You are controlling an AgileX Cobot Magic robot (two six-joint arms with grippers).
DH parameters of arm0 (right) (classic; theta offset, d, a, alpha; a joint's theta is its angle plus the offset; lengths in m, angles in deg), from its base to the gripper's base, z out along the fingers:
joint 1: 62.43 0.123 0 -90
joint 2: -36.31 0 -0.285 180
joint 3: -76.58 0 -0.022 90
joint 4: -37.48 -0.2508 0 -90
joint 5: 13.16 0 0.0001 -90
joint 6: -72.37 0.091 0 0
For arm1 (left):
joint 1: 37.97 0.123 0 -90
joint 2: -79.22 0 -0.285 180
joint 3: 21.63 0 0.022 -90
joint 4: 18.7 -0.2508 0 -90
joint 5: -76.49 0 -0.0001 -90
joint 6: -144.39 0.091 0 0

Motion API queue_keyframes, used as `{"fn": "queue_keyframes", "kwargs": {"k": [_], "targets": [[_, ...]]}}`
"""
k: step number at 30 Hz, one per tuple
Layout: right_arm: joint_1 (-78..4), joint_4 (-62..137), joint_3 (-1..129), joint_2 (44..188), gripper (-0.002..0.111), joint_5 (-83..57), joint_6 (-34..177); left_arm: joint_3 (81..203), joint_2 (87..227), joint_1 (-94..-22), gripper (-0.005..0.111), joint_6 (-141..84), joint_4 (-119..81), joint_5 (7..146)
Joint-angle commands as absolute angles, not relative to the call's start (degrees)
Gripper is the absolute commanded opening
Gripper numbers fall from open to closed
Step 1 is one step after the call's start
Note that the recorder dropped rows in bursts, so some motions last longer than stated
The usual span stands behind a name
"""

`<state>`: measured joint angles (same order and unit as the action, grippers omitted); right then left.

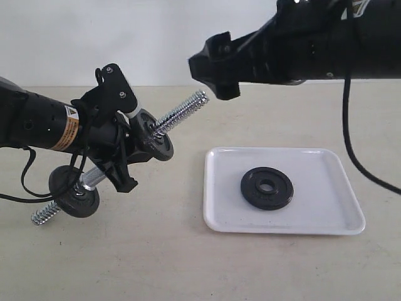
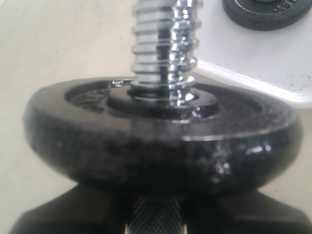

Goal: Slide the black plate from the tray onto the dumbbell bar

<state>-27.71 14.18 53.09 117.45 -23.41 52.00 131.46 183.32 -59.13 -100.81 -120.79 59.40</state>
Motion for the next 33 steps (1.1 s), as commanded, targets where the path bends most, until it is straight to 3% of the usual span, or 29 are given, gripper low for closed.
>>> {"fn": "queue_keyframes", "kwargs": {"k": [1,17,20,23,33], "targets": [[-33.4,13.8,56.5,120.1,0.104,-30.8,62.0,133.2,180.4,-59.1,0.004,-102.0,-118.6,57.9],[-34.5,11.8,56.6,120.0,0.104,-9.6,74.8,133.2,180.4,-59.1,0.004,-102.2,-118.6,57.9],[-34.5,12.5,56.6,120.0,0.104,-15.0,72.4,133.2,180.4,-59.1,0.004,-102.5,-118.6,57.9],[-34.5,12.6,56.6,120.1,0.104,-27.9,56.9,133.2,180.4,-59.1,0.004,-102.6,-118.6,57.9],[-34.5,8.6,56.6,120.2,0.104,-46.8,59.1,133.2,180.4,-59.1,0.004,-102.9,-118.6,57.9]]}}
